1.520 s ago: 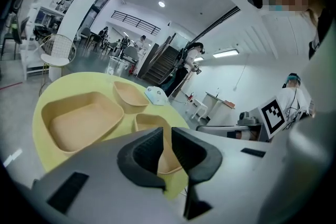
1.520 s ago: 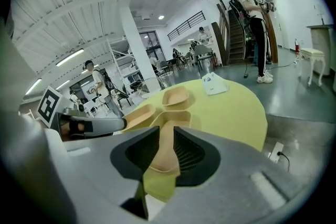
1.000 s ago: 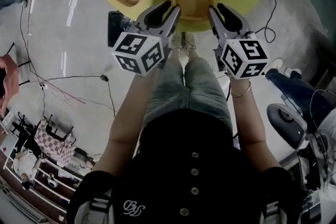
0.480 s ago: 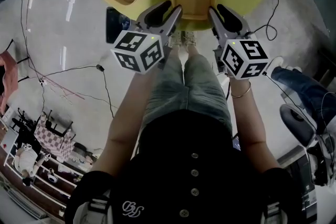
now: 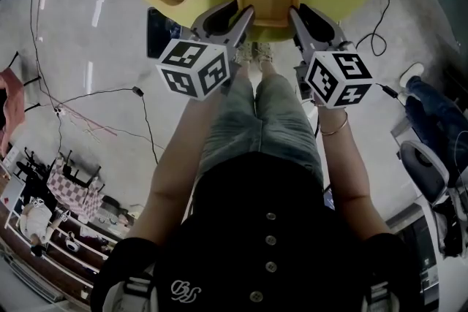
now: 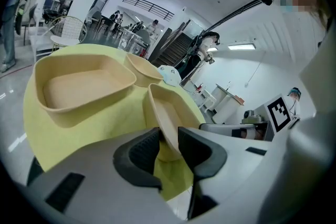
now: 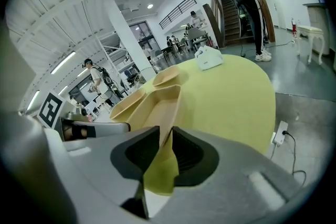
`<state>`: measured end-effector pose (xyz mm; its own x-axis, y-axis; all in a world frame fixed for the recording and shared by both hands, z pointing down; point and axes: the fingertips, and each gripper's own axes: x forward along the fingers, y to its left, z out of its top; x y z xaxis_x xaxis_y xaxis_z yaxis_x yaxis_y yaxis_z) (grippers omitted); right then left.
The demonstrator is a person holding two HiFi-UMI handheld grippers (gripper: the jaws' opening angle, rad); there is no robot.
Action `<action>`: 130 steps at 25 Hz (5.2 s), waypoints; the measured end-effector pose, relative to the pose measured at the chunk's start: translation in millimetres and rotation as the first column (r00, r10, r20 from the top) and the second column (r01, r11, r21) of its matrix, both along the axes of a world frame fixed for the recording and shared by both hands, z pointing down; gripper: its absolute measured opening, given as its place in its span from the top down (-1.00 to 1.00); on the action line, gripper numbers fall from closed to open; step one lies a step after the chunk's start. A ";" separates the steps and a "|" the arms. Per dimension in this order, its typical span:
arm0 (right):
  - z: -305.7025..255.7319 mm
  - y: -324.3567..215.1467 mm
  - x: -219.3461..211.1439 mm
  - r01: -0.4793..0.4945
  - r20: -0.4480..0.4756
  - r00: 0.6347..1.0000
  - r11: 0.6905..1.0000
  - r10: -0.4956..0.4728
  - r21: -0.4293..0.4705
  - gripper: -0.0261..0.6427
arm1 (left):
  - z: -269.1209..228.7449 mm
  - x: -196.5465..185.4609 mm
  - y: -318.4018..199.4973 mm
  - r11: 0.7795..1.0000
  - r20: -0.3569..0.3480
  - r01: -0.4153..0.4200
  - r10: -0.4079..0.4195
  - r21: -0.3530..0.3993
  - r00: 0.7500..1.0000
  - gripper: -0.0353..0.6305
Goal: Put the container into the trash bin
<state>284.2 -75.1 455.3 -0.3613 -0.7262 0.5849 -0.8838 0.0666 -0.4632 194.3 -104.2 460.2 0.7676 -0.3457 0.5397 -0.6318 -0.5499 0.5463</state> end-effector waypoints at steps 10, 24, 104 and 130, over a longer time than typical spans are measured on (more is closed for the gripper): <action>-9.6 4.0 7.3 -0.018 -0.014 1.000 1.000 0.018 0.020 0.76 | -7.0 7.8 9.2 1.000 -0.002 0.012 -0.012 0.020 1.000 0.58; -56.3 3.6 -6.1 0.052 -0.015 0.999 0.993 -0.050 0.108 0.76 | -60.0 -4.4 9.8 0.990 -0.039 0.071 -0.067 0.123 0.997 0.58; 50.8 40.7 -420.9 0.468 0.054 0.884 0.881 -0.465 -0.067 0.66 | 27.1 -415.5 59.8 0.955 0.039 0.293 -0.296 0.053 0.955 0.58; 140.9 52.7 -445.6 0.353 0.116 0.935 0.911 -0.335 -0.215 0.18 | 111.2 -430.7 44.6 0.972 0.150 0.236 -0.234 0.000 0.961 0.56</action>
